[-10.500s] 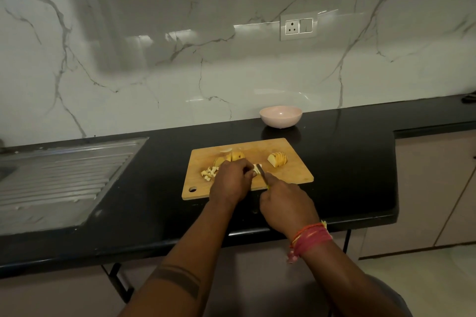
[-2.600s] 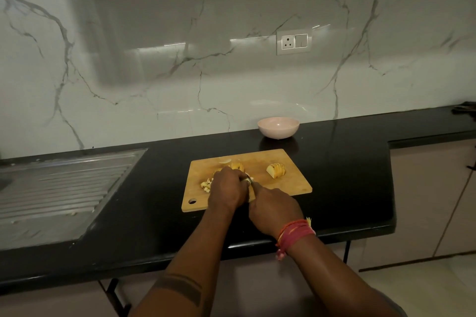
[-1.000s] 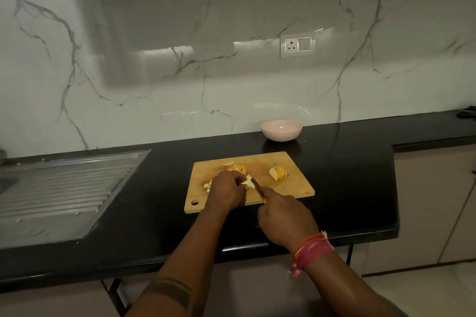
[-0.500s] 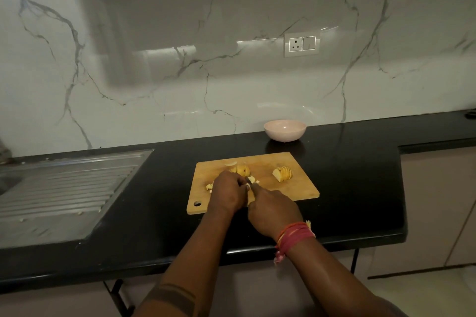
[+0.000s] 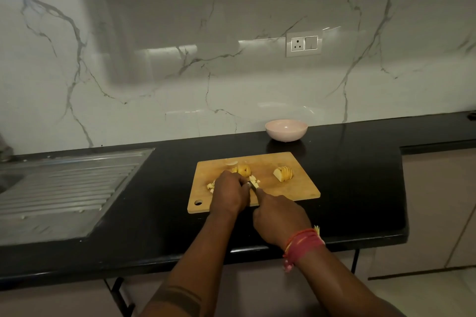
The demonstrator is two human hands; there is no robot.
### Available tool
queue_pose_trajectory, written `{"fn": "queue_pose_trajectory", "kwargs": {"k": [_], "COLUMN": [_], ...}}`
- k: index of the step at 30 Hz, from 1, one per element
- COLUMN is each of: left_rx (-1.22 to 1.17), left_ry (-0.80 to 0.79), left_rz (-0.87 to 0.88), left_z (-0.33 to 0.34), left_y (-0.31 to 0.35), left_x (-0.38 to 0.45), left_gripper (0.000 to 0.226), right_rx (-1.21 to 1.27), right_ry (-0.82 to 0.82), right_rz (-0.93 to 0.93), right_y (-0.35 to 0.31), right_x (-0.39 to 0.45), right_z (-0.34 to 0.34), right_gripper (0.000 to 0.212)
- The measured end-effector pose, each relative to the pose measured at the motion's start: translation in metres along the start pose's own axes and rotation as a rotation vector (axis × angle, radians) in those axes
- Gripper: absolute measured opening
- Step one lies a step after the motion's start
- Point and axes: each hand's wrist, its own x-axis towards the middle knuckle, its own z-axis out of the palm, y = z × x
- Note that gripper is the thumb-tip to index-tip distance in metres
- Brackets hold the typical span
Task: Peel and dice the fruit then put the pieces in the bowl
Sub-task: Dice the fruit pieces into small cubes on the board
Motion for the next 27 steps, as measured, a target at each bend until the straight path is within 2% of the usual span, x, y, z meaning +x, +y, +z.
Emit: {"fn": "queue_pose_trajectory", "kwargs": {"k": [7,13,19,27], "left_rx": [0.031,0.023,-0.005,-0.001], "left_ry": [0.018,-0.004,-0.008,-0.001], "left_rz": [0.012,0.037,0.002,-0.024], "left_z": [0.001,-0.004,-0.003,0.001], "left_y": [-0.002,-0.008,-0.01,-0.008], "left_x": [-0.002,-0.004,-0.002,0.002], "left_gripper": [0.018,0.035,0.018,0.012], "right_rx": [0.078,0.128,0.119,0.017], "right_ry": [0.041,0.069,0.022,-0.025], "right_rz": [0.0,0.013,0.015,0.015], "right_y": [0.011,0.004,-0.008,-0.013], "right_x": [-0.018,-0.015,-0.004,0.002], "right_z": [-0.009,-0.013,-0.006,-0.002], "right_gripper": [0.053,0.053,0.054,0.054]}}
